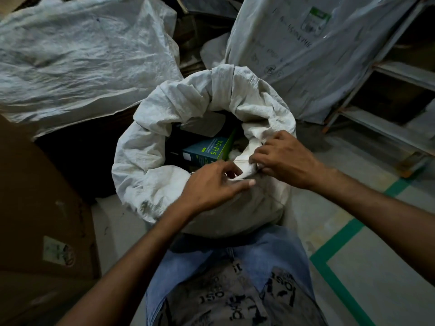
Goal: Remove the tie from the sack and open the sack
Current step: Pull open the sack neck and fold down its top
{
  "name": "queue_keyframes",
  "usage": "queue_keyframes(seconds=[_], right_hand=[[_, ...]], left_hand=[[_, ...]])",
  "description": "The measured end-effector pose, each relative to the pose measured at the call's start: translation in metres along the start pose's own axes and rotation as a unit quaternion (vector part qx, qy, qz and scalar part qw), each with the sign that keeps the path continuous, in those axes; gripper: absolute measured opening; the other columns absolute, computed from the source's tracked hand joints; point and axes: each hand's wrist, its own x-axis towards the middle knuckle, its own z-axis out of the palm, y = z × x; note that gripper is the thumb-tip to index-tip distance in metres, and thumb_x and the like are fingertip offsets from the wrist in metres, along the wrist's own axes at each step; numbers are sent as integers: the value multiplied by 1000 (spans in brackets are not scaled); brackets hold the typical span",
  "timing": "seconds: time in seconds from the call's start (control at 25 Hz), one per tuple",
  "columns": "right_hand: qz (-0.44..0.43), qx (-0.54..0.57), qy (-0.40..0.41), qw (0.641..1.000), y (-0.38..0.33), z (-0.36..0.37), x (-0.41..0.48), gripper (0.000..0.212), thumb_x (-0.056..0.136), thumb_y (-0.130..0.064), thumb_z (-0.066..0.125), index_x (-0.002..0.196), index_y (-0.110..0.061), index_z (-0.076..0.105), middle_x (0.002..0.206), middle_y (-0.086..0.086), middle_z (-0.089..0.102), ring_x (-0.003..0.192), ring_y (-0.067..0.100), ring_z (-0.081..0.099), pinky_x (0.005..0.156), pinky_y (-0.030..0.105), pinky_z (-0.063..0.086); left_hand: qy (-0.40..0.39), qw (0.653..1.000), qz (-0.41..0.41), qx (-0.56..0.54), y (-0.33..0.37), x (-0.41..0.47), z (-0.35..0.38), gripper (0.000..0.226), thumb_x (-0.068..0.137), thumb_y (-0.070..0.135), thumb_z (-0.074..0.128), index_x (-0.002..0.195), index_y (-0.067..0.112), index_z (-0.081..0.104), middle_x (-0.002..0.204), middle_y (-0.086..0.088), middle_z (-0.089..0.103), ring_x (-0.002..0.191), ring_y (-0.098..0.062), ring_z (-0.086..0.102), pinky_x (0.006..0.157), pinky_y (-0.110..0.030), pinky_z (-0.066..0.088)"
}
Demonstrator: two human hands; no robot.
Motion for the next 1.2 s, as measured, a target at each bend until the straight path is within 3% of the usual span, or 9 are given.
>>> queue_keyframes(seconds=[0.2, 0.36, 0.48, 0.6, 0.72, 0.88, 1.0, 1.08, 1.2], right_hand=[[-25, -83, 238, 967, -9, -1, -13, 18, 101, -6, 61, 92, -14, 74, 93, 5, 75, 83, 24, 72, 88, 39, 50], [-51, -105, 290, 950, -18, 7, -28, 8, 96, -8, 71, 92, -11, 78, 101, 8, 77, 95, 24, 75, 91, 42, 55], [-51, -70, 193, 977, -18, 10, -23, 18, 100, -3, 56, 94, -7, 72, 113, 13, 72, 116, 31, 67, 93, 43, 52], [-25, -40, -15, 999, -17, 1, -9, 42, 81, -14, 61, 122, -9, 59, 142, 16, 57, 138, 35, 48, 110, 46, 37], [-19, -57, -169, 984, -13, 1, 5, 64, 82, -30, 65, 143, -22, 45, 132, 5, 63, 121, 30, 59, 106, 46, 40], [30, -87, 58, 994, -10, 22, -11, 25, 99, -7, 45, 110, -16, 66, 95, 7, 71, 83, 30, 69, 74, 41, 52], [102, -120, 219, 963, -4, 36, -37, 17, 100, -7, 60, 108, -13, 74, 104, 11, 75, 87, 31, 73, 71, 38, 56], [134, -126, 245, 952, -3, 44, -42, 18, 98, -8, 64, 111, -13, 75, 109, 11, 76, 93, 30, 74, 73, 37, 56], [186, -112, 253, 943, -13, 54, -38, 18, 100, -9, 63, 112, -14, 75, 112, 8, 75, 101, 30, 73, 79, 37, 55]], left_hand=[[-95, 981, -45, -166, -16, 17, -10, 66, 70, 67, 79, 124, 33, 64, 122, 6, 69, 115, -10, 64, 104, -42, 52], [-132, 986, -27, 94, -12, 9, 19, 79, 79, 63, 76, 140, 22, 49, 141, -5, 58, 128, -28, 56, 99, -40, 49], [27, 966, 25, 255, -3, -6, 43, 38, 86, 42, 67, 114, 19, 57, 112, -8, 64, 101, -35, 64, 72, -40, 40], [113, 929, 100, 338, -3, -16, 56, 26, 83, 16, 64, 108, 19, 63, 101, -6, 60, 90, -31, 59, 68, -40, 34], [190, 894, 173, 368, -11, -21, 59, 27, 84, 12, 58, 109, 17, 68, 97, -5, 61, 86, -29, 56, 66, -39, 33], [230, 900, 153, 338, -10, -17, 60, 38, 89, 16, 62, 126, 16, 66, 100, -6, 62, 86, -30, 56, 65, -41, 37], [60, 982, 134, 118, 1, 3, 45, 64, 87, 52, 69, 142, 21, 56, 123, -2, 62, 107, -26, 60, 83, -39, 51], [-20, 993, 119, 15, -8, 8, 23, 81, 81, 63, 73, 149, 25, 50, 139, 1, 60, 124, -19, 58, 100, -38, 50], [-72, 979, 67, 180, -44, 0, 2, 99, 77, 63, 77, 159, 31, 32, 149, 0, 55, 131, -25, 55, 99, -40, 47]])
